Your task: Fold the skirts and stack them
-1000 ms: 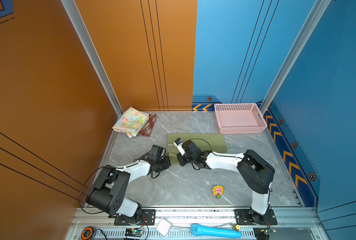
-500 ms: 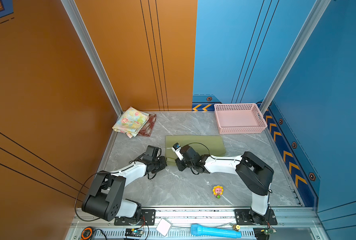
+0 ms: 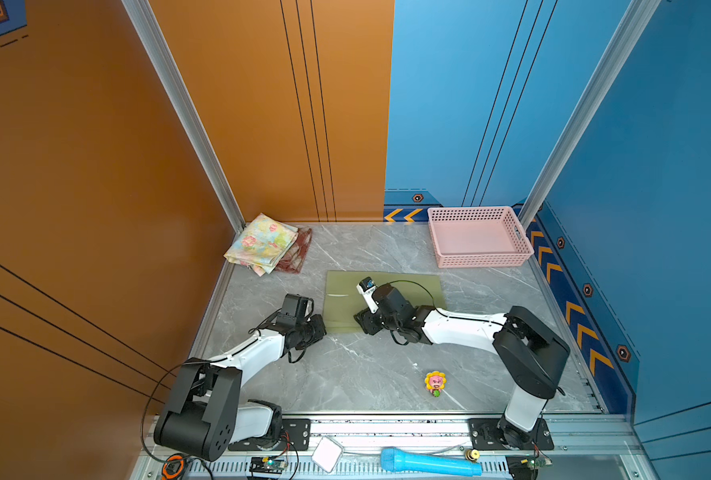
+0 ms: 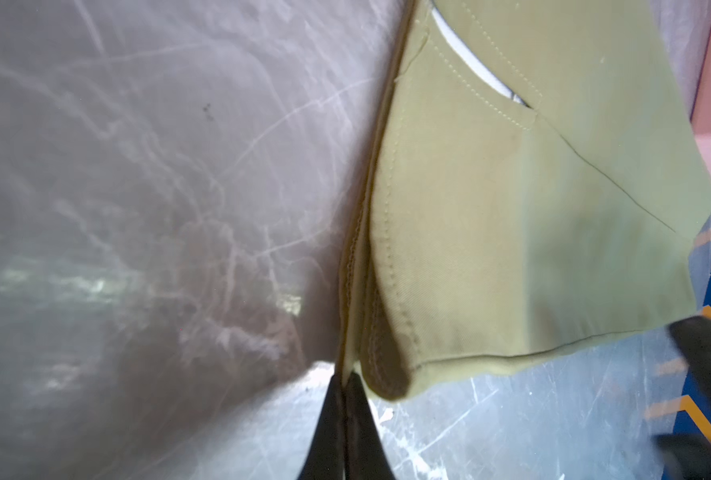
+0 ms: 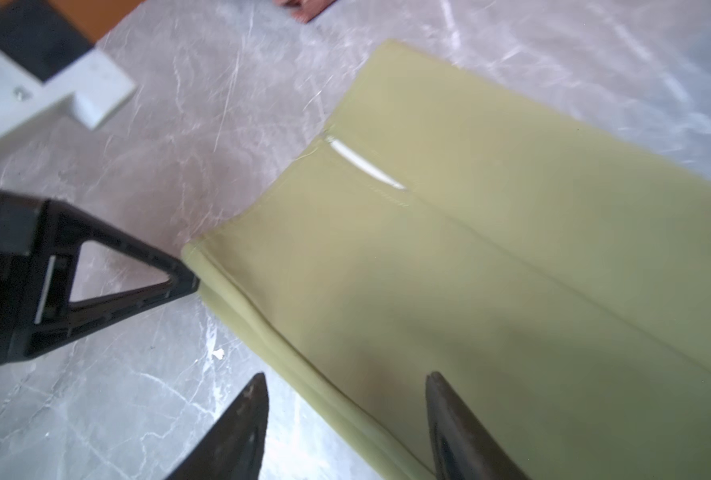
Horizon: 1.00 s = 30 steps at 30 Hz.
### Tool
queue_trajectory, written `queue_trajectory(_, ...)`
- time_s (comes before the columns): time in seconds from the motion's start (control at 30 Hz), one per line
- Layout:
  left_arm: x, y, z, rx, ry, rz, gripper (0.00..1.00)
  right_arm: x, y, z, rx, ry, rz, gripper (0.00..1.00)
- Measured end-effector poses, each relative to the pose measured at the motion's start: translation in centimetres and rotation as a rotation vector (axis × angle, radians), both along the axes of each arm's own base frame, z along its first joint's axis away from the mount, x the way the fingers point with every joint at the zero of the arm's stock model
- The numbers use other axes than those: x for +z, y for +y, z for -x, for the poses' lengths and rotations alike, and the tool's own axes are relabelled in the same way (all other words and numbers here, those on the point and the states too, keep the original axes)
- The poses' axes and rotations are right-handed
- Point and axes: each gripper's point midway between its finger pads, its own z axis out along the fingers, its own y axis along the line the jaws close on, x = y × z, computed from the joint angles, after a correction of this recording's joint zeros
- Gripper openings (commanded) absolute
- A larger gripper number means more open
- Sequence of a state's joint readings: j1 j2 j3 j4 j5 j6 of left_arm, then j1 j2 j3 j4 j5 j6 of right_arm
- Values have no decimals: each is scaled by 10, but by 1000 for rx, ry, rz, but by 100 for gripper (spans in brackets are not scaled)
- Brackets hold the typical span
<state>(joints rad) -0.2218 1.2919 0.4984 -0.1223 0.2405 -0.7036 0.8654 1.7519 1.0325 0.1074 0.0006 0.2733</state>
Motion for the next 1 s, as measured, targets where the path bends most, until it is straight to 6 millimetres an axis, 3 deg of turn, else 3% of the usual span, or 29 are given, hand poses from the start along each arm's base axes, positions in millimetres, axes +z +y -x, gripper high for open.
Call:
queue_trajectory(0.17,-4,10,12,23,19,-7,0,27,-65,-31,-226,-7,-35,70)
queue_trajectory(0.33,-2,19,20,48,24,-12,2,15,-155,-55,-512,65,-42,76)
queue_trajectory(0.4,1,22,20,59,17,-16,38,2,-188,-55,-611,114,-41,77)
queue_trajectory(0.47,4,25,20,69,7,-27,65,-11,-208,-51,-675,160,-40,78)
queue_trajectory(0.57,11,31,21,92,-8,-52,77,-22,-227,-48,-740,219,-59,78)
queue_trajectory(0.8,41,47,7,150,-99,-155,80,-38,-241,-49,-807,341,-160,74)
queue_trajectory(1.0,63,16,-27,48,-132,-231,80,-65,-232,-45,-805,450,-212,68)
